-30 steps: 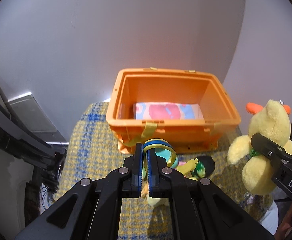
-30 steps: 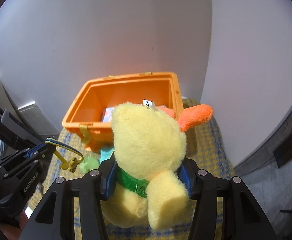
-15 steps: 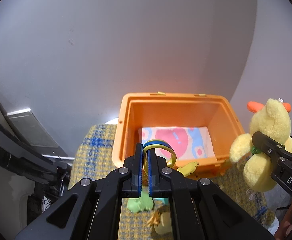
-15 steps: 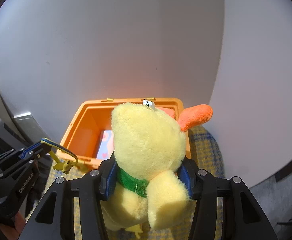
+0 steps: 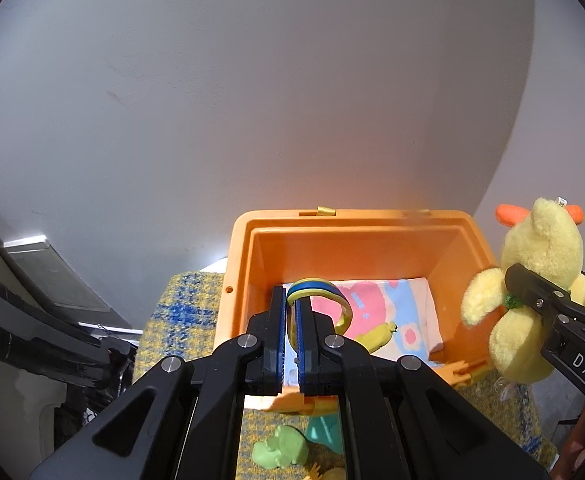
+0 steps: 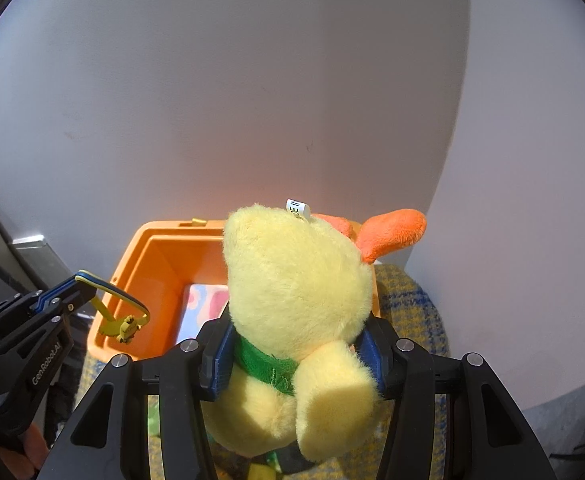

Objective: Organize objects
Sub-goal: 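Carry duck and ring toy over the orange bin and open both tools, then pull both open tools back from the bin toward the remaining toys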

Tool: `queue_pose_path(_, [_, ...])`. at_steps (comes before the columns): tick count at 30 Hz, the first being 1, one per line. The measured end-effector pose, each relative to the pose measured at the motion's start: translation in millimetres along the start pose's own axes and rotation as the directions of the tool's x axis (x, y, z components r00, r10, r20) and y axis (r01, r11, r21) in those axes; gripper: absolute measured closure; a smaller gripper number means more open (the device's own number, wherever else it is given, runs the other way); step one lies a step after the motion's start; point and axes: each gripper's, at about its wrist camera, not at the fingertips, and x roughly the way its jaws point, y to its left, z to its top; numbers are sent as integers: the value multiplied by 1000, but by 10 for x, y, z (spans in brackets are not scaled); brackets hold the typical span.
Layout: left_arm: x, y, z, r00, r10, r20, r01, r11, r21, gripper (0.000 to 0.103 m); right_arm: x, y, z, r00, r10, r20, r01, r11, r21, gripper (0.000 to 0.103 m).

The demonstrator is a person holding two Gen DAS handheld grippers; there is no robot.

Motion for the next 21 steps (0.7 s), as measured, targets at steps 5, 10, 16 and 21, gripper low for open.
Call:
queue_pose_path(5, [187, 14, 58, 1000, -2, -25, 2, 1000, 2, 96, 214, -24, 36, 1000, -3, -31, 3, 1000, 4, 51])
queue_pose_path(10, [310, 3, 84, 999, -6, -37, 7, 1000, 7, 96, 386, -22, 61, 998, 3, -59, -3, 1000, 5, 51])
queue_pose_path(16, [346, 8, 46, 999, 14, -40, -14, 1000, -2, 63, 534, 21, 65, 996, 2, -87, -3, 1000, -7, 48])
queue_pose_path(21, [266, 38, 29, 999, 47, -18, -47, 999, 0, 35, 564, 39, 49, 995, -52, -82, 51, 999, -19, 19])
